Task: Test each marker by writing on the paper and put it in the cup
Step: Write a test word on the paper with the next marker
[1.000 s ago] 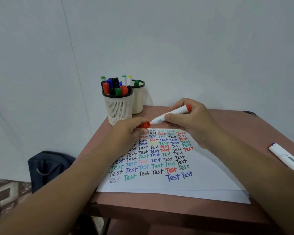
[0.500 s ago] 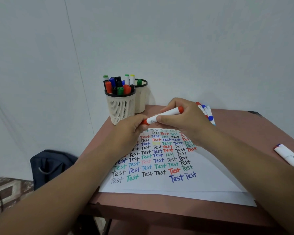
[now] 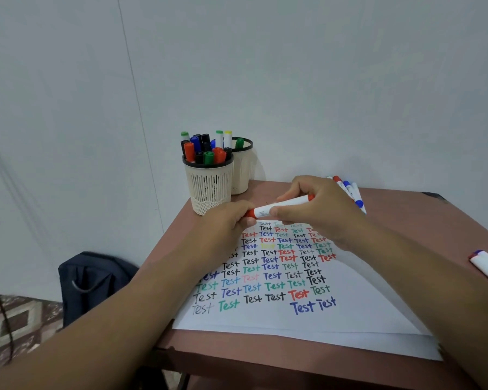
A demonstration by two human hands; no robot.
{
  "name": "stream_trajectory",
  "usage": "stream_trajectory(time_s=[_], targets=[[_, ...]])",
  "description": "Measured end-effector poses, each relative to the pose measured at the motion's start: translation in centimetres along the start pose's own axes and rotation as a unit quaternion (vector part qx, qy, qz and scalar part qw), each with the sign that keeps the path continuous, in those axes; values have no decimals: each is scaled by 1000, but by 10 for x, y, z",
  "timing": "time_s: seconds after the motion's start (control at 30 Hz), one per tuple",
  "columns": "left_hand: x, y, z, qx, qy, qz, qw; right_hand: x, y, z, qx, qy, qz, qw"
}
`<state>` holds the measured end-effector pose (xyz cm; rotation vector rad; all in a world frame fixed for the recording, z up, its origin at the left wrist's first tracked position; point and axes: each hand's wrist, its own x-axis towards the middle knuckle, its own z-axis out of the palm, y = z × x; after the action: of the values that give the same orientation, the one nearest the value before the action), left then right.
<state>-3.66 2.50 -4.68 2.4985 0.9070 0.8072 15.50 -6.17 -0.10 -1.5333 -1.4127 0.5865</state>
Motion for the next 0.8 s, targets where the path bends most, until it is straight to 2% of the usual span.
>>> stream_trajectory(time_s=[0.07,0.13,0.23,0.3,0.43,0.6,0.7,0.8], targets=[[1,1,-1,-7,12,-6,1000,3,-11,-8,-101,3,-30,994],[3,0,0,-8,15,-23,1000,10,-16,-15,-227,-9,-58,972],[5,-2,1,-31,16,-61,997,23,-18,-14,-433,-75,-122,890],[5,-4,0,-47,26,-85,995,29,-18,-16,-478,-103,-132,862],[4,-7,0,-60,65,-98,991,40,-21,-27,-441,-97,-142,881],[7,-7,0,-41,75,-119,989,80,-9,-32,-386,-12,-145,911],[9,-10,2,-39,84,-124,988,101,-20,-29,-361,26,-181,915],[9,-12,4,-42,87,-123,988,120,-34,-22,-259,77,-205,941]])
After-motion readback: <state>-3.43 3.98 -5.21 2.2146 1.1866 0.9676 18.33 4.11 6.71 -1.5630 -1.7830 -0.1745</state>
